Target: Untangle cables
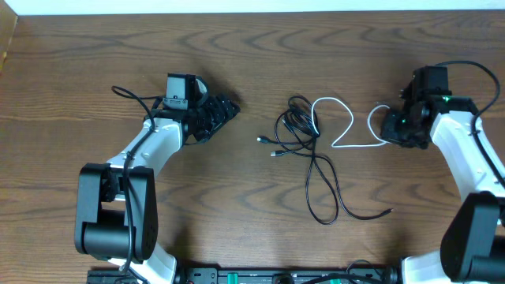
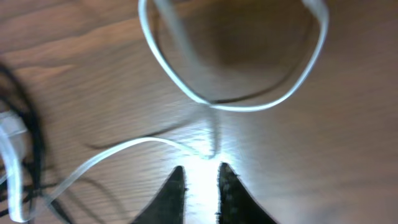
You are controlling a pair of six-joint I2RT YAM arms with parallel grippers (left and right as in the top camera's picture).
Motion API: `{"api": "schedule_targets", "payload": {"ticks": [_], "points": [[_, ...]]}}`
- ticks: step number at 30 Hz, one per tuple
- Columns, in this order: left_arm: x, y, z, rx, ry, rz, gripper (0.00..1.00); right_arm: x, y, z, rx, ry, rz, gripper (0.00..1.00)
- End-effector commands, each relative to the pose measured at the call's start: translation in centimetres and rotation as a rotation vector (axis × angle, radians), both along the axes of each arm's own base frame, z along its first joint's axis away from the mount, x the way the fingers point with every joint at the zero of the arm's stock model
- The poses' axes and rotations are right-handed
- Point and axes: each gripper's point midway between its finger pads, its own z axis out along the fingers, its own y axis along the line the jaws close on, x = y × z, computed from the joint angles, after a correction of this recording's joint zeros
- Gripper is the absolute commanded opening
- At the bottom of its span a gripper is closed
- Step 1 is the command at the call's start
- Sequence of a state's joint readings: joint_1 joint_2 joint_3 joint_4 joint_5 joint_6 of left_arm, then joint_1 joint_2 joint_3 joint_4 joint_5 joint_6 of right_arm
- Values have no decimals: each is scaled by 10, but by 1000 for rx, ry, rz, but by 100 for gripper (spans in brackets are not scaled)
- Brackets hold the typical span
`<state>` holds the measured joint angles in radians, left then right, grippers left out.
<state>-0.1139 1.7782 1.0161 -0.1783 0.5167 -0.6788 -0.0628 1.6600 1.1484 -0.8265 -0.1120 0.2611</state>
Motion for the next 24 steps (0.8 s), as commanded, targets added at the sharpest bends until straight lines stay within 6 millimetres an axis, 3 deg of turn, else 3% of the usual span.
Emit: {"api": "schedule_targets", "payload": {"ticks": [1, 3, 10, 14, 24], "points": [[1, 3, -1, 19, -6, -4, 80, 3, 28, -5, 142, -7, 120, 36], [1, 3, -1, 19, -6, -4, 80, 5, 32, -10, 165, -2, 132, 51], [1, 3, -1, 19, -6, -4, 80, 5, 42, -25, 184, 24, 179, 67], [1, 3, -1, 19, -6, -4, 80, 14, 51, -23, 188, -24, 249, 89], [1, 3, -1, 19, -6, -4, 81, 41, 51, 15, 169, -154, 259, 93]]}}
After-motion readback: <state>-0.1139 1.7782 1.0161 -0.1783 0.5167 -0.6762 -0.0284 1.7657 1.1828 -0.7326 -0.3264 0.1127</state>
